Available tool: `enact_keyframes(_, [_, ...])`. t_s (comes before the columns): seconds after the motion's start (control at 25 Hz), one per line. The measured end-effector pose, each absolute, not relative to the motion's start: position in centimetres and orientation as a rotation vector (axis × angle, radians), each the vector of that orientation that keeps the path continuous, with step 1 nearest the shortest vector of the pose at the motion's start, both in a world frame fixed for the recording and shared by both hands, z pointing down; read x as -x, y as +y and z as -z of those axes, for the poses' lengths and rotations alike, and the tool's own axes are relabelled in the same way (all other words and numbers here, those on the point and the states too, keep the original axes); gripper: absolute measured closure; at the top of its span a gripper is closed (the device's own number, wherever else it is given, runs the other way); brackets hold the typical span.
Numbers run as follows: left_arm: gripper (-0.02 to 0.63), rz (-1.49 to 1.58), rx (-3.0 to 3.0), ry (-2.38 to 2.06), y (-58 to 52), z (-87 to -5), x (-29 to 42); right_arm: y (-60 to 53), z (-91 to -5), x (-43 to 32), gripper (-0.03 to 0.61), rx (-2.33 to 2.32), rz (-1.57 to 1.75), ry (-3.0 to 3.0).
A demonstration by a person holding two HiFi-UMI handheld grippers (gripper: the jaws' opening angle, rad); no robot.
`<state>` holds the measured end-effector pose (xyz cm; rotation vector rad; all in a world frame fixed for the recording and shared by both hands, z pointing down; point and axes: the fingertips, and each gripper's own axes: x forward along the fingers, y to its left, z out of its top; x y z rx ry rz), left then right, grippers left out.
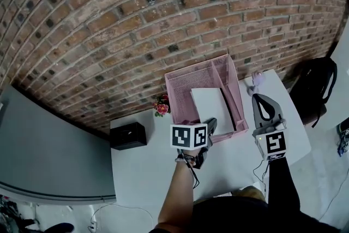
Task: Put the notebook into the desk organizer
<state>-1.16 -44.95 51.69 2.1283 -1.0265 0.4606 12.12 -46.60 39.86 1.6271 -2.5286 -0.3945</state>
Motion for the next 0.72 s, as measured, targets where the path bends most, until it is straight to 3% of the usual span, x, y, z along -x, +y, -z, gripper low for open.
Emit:
enact_keyframes(0.32, [0.515, -0.641, -2.178, -1.128, -45.3, -51.8, 1.3, -46.5, -39.9, -11.8, 0.558, -1.623, 0.405, -2.529])
enact_keyframes(0.56, [0.505, -0.609, -2.203, -1.131, -45.4, -51.6, 1.4, -46.3, -40.0, -11.7, 0.558, -1.607, 0.406, -2.514])
enact_keyframes(0.64, [0.477, -0.649, -2.206, -1.184, -45.5, -51.8, 1.9, -46.2, -39.9, -11.7, 0.558, -1.612, 0.405, -2.521])
enact_keyframes(0.72, [0.394, -0.775, -2.197, -1.271, -45.6, -52.7, 3.1, -46.1, -39.9, -11.6, 0.558, -1.613, 0.404, -2.520])
